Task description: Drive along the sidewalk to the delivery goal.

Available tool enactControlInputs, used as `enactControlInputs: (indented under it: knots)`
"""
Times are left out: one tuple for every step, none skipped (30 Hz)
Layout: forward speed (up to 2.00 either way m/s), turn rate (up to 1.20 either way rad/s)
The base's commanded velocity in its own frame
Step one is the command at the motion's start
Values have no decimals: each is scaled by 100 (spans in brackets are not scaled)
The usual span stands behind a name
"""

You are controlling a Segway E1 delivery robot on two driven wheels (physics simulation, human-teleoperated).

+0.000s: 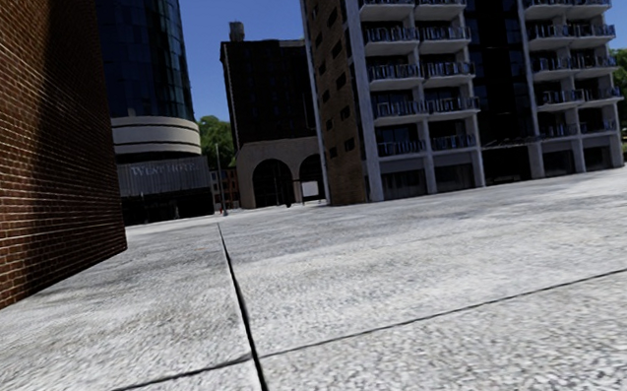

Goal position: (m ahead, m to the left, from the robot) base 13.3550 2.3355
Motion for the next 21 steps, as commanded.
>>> enactControlInputs:
  knots:
    - [200,90]
    - [200,90]
    - [200,89]
    - [200,75]
    - [200,75]
    - [200,32]
    - [200,16]
    - [200,7]
    - [200,5]
    - [200,5]
    - [200,5]
    - [200,2]
    - [200,0]
    - [200,0]
    - [200,0]
    - [200,0]
    - [200,0]
    - [200,0]
    - [200,0]
    - [200,0]
    - [200,0]
